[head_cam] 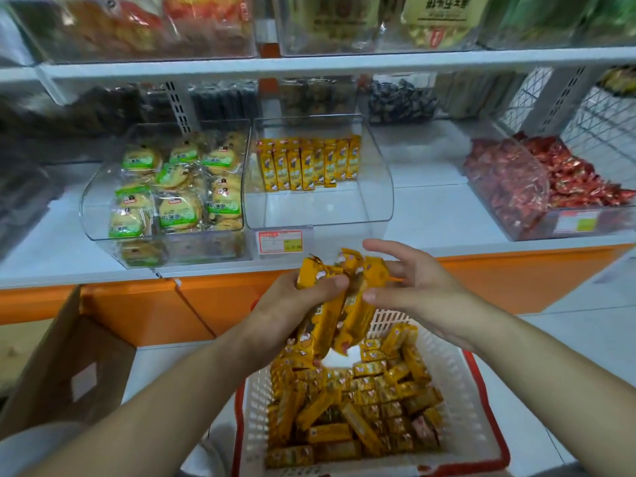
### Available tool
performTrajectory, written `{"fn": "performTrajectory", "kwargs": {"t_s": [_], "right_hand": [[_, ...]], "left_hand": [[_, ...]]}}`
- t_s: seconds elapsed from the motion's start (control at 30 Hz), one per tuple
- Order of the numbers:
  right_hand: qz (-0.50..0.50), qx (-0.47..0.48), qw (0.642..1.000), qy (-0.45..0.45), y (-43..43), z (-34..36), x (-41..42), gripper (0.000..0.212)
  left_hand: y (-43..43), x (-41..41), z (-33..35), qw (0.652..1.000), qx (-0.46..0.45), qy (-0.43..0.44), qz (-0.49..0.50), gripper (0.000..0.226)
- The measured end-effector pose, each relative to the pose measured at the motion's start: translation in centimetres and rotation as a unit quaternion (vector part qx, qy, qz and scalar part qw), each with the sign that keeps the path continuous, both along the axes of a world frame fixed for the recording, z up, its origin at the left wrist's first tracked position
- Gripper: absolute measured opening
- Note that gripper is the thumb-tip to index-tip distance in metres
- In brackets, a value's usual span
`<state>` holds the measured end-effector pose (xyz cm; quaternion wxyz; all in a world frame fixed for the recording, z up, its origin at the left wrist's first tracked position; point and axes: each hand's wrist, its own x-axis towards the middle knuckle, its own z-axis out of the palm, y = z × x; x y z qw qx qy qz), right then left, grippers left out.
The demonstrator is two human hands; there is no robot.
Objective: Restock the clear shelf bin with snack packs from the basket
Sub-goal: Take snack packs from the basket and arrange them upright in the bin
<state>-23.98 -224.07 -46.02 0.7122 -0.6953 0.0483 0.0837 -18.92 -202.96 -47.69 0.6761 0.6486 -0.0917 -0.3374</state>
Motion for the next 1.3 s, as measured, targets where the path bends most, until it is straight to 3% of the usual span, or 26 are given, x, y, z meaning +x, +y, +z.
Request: {"fn": "performTrajectory", "kwargs": {"t_s": [0.17, 0.33, 0.43, 0.57, 0.67, 0.8, 0.93, 1.1, 1.13, 1.23, 1.3], "right_hand": [[-0.093, 0.179, 0.979, 0.021, 1.4, -0.5, 0.7, 0.047], [-0.114, 0.104, 0.986, 0.068, 2.3, -1.0, 0.5, 0.019], [-0.068, 0.151, 0.985, 0.043, 2.6, -1.1, 0.4, 0.022], [-0.054, 0.119, 0.991, 0.018, 2.5, -1.5, 0.4, 0.053], [-0.085, 0.125, 0.988, 0.031, 2.4, -1.5, 0.6, 0.048], [-0.177, 0.026, 0.984, -0.008, 2.2, -1.2, 0.9, 0.032], [-0.203, -0.032, 0.974, -0.092, 2.1, 1.0, 2.0, 0.018], [-0.191, -0.204, 0.948, -0.152, 1.6, 3.9, 9.0, 0.014], [-0.185, -0.247, 0.938, -0.156, 1.5, 4.2, 11.0, 0.013], [-0.154, -0.375, 0.9, -0.157, 1.4, 4.2, 16.8, 0.04], [-0.141, -0.441, 0.873, -0.154, 1.2, 3.8, 20.3, 0.043]], "left_hand": [[-0.7, 0.2, 0.2, 0.998, -0.012, 0.022, 0.063, 0.056], [-0.9, 0.3, 0.2, 0.997, -0.019, 0.002, 0.081, 0.058], [-0.9, 0.1, 0.3, 0.996, -0.016, -0.01, 0.083, 0.046], [-0.5, 0.5, 0.9, 0.995, -0.02, -0.028, 0.091, 0.043], [0.1, 1.1, 1.4, 0.994, -0.005, -0.049, 0.097, 0.036], [1.4, 2.6, 2.2, 0.986, 0.015, -0.075, 0.145, 0.044], [2.9, 4.2, 3.5, 0.979, 0.022, -0.1, 0.178, 0.053], [4.5, 6.6, 4.5, 0.961, 0.059, -0.165, 0.212, 0.038], [4.9, 7.2, 4.5, 0.958, 0.069, -0.174, 0.219, 0.035], [5.8, 8.4, 4.4, 0.949, 0.086, -0.193, 0.233, 0.028], [6.2, 9.0, 4.3, 0.949, 0.087, -0.195, 0.23, 0.027]]}}
